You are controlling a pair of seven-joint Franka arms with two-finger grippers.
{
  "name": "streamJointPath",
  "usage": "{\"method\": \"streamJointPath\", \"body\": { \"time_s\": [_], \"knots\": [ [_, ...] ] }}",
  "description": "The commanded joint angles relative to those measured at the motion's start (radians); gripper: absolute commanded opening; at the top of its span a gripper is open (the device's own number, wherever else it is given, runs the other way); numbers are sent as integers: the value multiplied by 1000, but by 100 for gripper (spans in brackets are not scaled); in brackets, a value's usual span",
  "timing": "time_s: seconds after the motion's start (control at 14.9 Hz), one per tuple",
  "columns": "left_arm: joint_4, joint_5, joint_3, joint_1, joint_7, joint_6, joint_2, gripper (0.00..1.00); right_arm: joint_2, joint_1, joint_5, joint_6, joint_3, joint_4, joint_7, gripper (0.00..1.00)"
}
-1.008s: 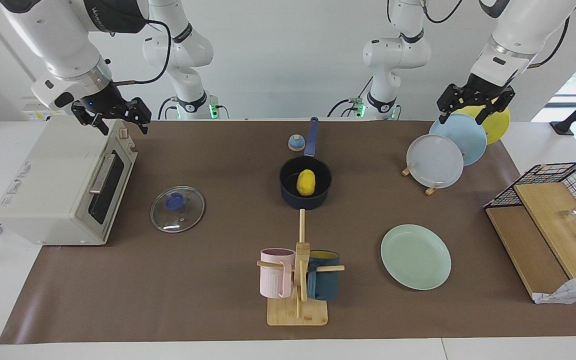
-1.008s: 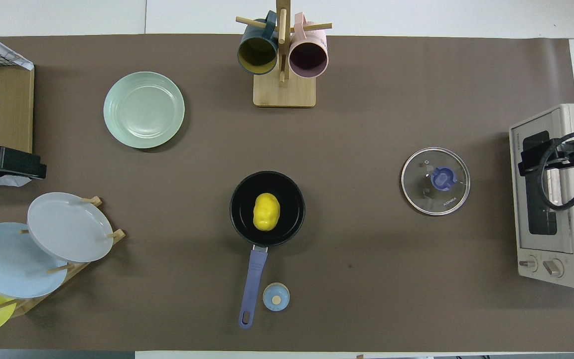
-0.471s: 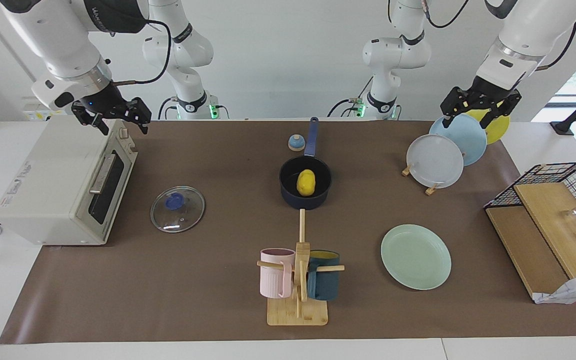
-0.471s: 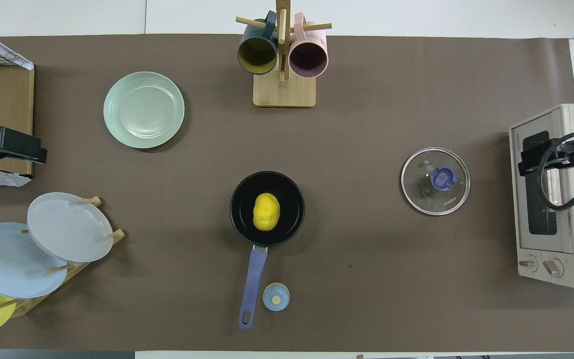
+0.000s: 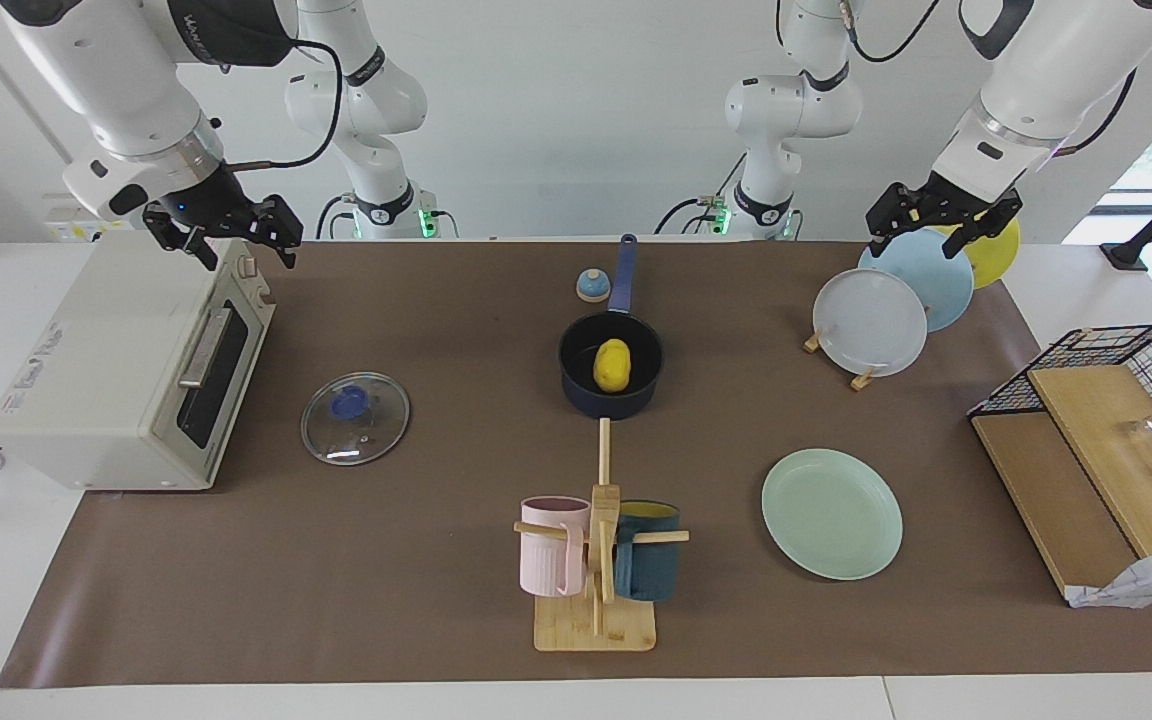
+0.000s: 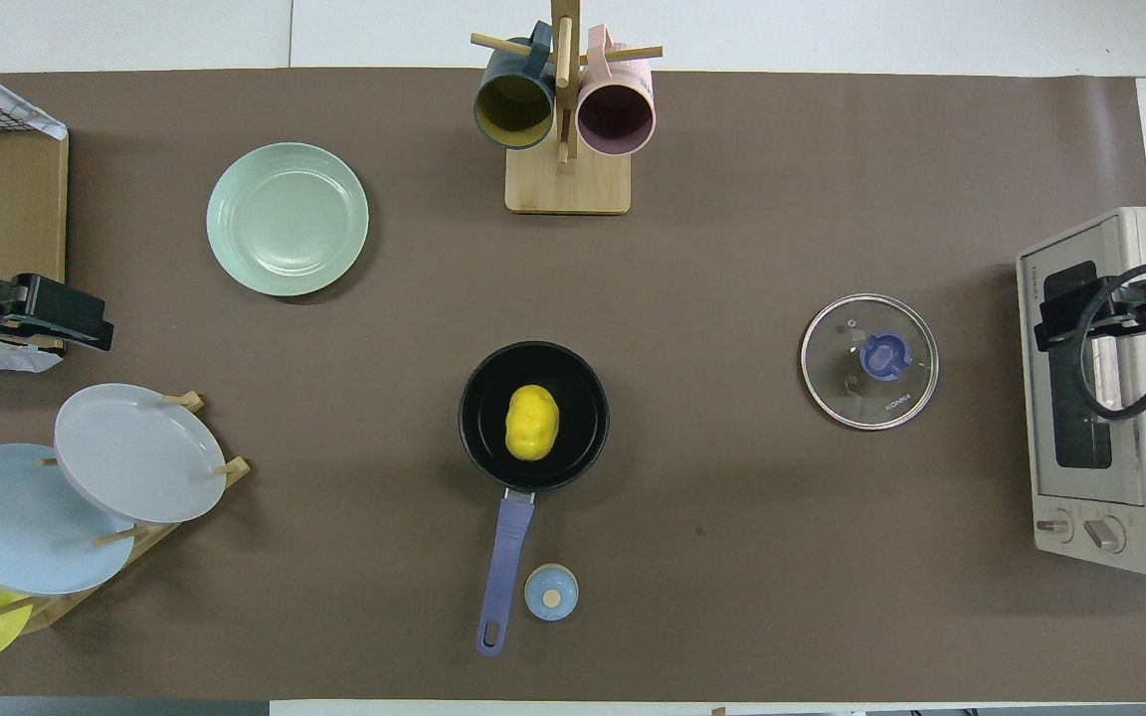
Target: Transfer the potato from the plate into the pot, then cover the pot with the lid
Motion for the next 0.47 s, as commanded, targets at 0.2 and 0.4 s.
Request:
{"method": "streamJointPath", "body": {
  "time_s": [0.2, 0.4],
  "knots": [
    [0, 13, -3, 5, -1, -11, -9, 100, -23, -14, 15, 16, 6, -26, 10, 100],
    [0, 15, -38, 39, 6, -2, -9, 100, -23, -17, 15, 18, 0, -28, 13, 100]
  ]
}}
